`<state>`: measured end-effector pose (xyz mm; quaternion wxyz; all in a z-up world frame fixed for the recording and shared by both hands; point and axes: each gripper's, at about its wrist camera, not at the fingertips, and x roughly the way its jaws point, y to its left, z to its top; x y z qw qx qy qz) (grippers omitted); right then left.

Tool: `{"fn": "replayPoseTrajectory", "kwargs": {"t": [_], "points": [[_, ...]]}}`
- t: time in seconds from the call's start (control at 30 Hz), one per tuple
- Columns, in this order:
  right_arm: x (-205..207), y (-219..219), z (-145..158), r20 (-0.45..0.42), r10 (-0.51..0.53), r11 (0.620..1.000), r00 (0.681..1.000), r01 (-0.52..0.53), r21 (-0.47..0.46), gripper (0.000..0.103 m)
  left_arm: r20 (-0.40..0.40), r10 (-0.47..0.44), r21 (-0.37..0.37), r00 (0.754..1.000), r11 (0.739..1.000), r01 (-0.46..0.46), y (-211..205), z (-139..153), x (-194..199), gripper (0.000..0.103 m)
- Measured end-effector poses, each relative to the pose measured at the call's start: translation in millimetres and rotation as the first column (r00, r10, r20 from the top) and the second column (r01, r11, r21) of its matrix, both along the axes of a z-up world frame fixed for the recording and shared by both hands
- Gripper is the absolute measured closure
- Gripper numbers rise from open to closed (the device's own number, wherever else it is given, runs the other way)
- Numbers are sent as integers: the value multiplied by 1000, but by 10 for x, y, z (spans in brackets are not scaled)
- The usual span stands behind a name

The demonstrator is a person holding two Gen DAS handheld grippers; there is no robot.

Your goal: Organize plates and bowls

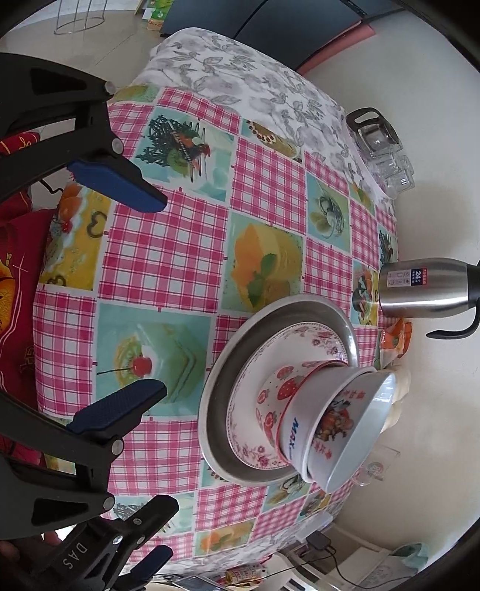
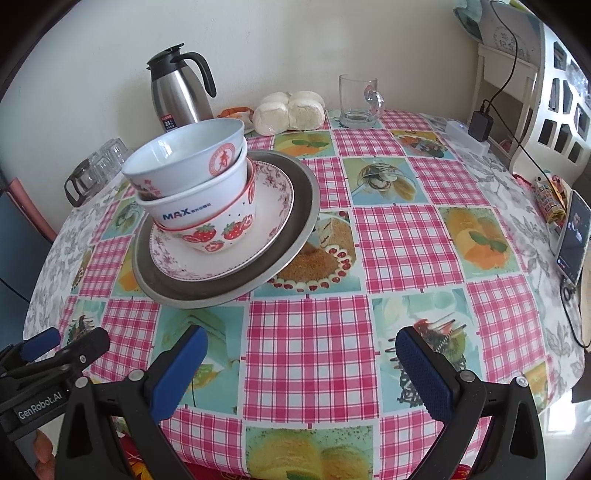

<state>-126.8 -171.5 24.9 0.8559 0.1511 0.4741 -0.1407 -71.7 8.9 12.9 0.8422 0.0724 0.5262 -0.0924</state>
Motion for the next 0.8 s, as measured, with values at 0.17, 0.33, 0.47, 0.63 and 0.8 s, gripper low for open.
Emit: {"fn": "replayPoseTrajectory", "kwargs": {"t": [0.17, 0.33, 0.47, 0.63, 0.8], "points": [[-23, -5, 5, -2, -3, 1000, 1000, 4, 1, 0, -5, -2, 7, 1000, 1000, 2, -12, -7, -17, 11], [-27, -9, 8, -2, -3, 1000, 1000, 3, 1, 0, -18, 8, 20, 1000, 1000, -8, 2, -37, -5, 11], [-31, 1, 7, -6, -3, 1000, 1000, 3, 1, 0, -20, 9, 19, 1000, 1000, -9, 7, -40, -3, 11], [-27, 2, 2, -9, 0, 1000, 1000, 0, 1, 0, -30, 12, 13, 999, 1000, -12, 16, -56, 10, 11], [-22, 0, 2, -10, 1, 1000, 1000, -1, 0, 0, -38, 22, 9, 999, 1000, -22, 33, -66, 32, 11]]}}
